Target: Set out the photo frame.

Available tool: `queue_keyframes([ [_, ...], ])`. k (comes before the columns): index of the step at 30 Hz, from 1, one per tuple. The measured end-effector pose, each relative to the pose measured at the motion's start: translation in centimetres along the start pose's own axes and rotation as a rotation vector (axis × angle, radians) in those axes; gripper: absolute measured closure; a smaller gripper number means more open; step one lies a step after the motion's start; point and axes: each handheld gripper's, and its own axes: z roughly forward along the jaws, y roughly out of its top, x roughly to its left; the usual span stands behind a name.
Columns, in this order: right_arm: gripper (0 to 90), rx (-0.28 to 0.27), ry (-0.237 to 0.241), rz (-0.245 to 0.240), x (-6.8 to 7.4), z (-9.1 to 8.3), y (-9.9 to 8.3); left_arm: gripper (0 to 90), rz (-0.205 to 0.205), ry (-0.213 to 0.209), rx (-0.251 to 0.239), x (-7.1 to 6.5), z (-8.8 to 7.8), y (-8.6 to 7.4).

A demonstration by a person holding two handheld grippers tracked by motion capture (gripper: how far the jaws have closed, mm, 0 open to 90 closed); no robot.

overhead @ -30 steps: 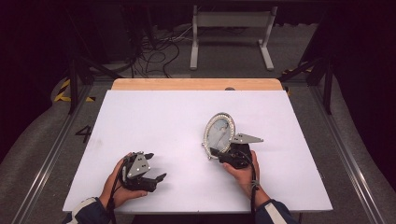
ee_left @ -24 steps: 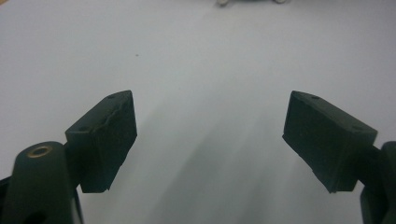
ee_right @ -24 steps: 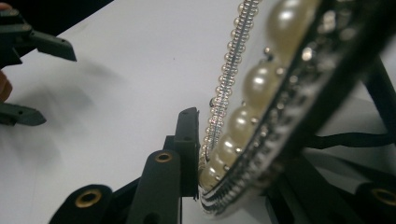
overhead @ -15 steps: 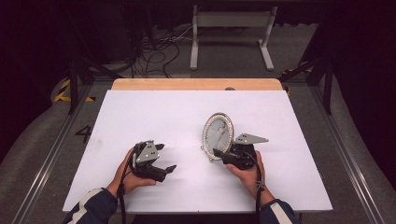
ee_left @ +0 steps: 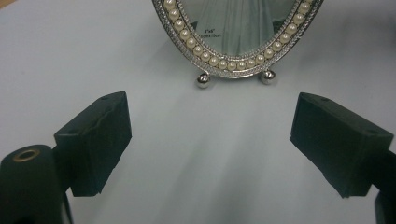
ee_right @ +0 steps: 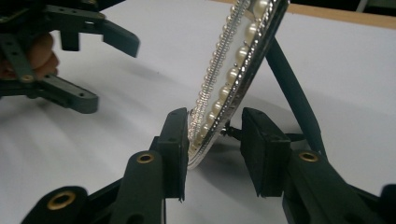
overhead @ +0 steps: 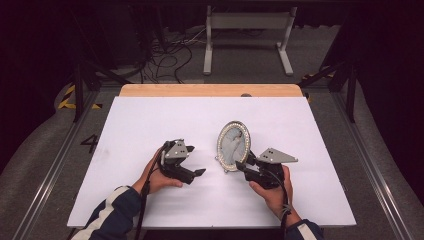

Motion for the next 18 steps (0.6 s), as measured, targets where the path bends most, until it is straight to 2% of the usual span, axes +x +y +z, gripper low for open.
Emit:
queue_keyframes([
  [4, 62.6, -0.006, 0.01, 0.016, 0.2, 0.1, -0.1, 13.0, -0.001, -0.016, -0.004, 0.3, 1.2, 0.7],
  [8, 62.6, 0.015, 0.01, 0.042, 0.1, 1.5, -0.5, 12.5, -0.013, -0.024, 0.004, 0.8, 2.5, 1.2],
  [10, 63.9, 0.011, 0.011, 0.074, -0.1, 2.4, -0.6, 12.6, -0.001, -0.024, 0.003, 1.0, 2.9, 1.3],
  [11, 63.9, 0.011, 0.011, 0.074, -0.1, 2.4, -0.6, 13.3, -0.001, -0.024, 0.003, 1.0, 2.9, 1.3],
  [12, 64.5, -0.004, 0.002, 0.083, -0.1, 2.5, -0.6, 13.3, -0.005, -0.035, 0.009, 1.1, 3.2, 1.3],
  [13, 71.8, -0.059, -0.003, 0.083, 0.0, 2.3, -0.5, 14.6, -0.009, -0.039, 0.016, 1.2, 3.4, 1.4],
  [15, 73.9, -0.078, -0.013, 0.059, 0.2, 2.2, -0.4, 15.3, -0.009, -0.044, 0.01, 1.4, 4.0, 1.8],
  [17, 74.3, -0.079, -0.014, 0.065, 0.2, 2.2, -0.5, 15.3, -0.018, -0.053, -0.001, 1.5, 4.3, 2.0],
  [18, 75.0, -0.083, 0.001, 0.078, 0.0, 2.2, -0.6, 15.2, -0.019, -0.056, -0.01, 1.6, 4.5, 2.2],
])
